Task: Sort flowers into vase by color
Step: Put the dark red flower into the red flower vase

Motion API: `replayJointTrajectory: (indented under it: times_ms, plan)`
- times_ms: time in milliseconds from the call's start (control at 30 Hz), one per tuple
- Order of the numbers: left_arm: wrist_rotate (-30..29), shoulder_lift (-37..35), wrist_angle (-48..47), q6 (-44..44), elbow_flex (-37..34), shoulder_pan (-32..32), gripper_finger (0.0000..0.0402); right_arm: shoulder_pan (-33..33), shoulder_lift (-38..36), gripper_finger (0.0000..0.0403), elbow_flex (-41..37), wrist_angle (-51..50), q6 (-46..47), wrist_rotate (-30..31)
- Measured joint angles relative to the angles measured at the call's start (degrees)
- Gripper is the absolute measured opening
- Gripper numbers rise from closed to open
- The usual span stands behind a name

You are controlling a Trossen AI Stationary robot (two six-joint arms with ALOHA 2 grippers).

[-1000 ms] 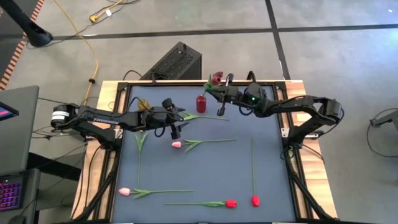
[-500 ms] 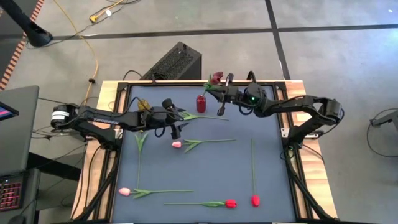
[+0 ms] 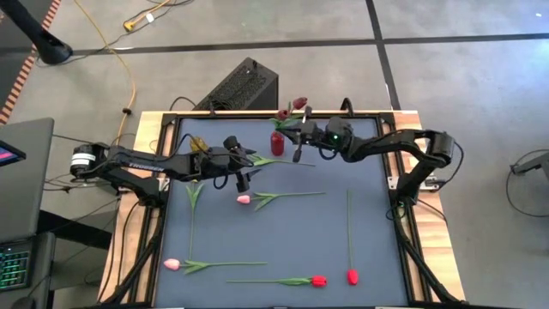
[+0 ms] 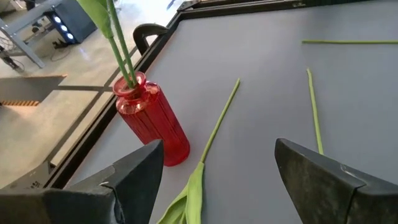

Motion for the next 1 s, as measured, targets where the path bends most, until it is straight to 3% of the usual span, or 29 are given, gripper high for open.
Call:
replayJointTrajectory:
  times_ms: [267,767,1000]
  plan:
    - [0.0,0.0,-1.0,-0.3,0.0,-0.1,0.0295,-0.6,0.2,0.0022,0.5,0.0,0.3,0.0]
    - [-0.1,0.0,-0.8,0.6,0.0,-0.1,0.0295,-0.5,0.1,0.0068,0.4,-3.1,0.3,0.0]
    - [-0.1,0.0,-1.1,0.6,0.0,-0.1,0.0295,-0.6,-0.1,0.0114,0.6,-5.4,1.1,0.1]
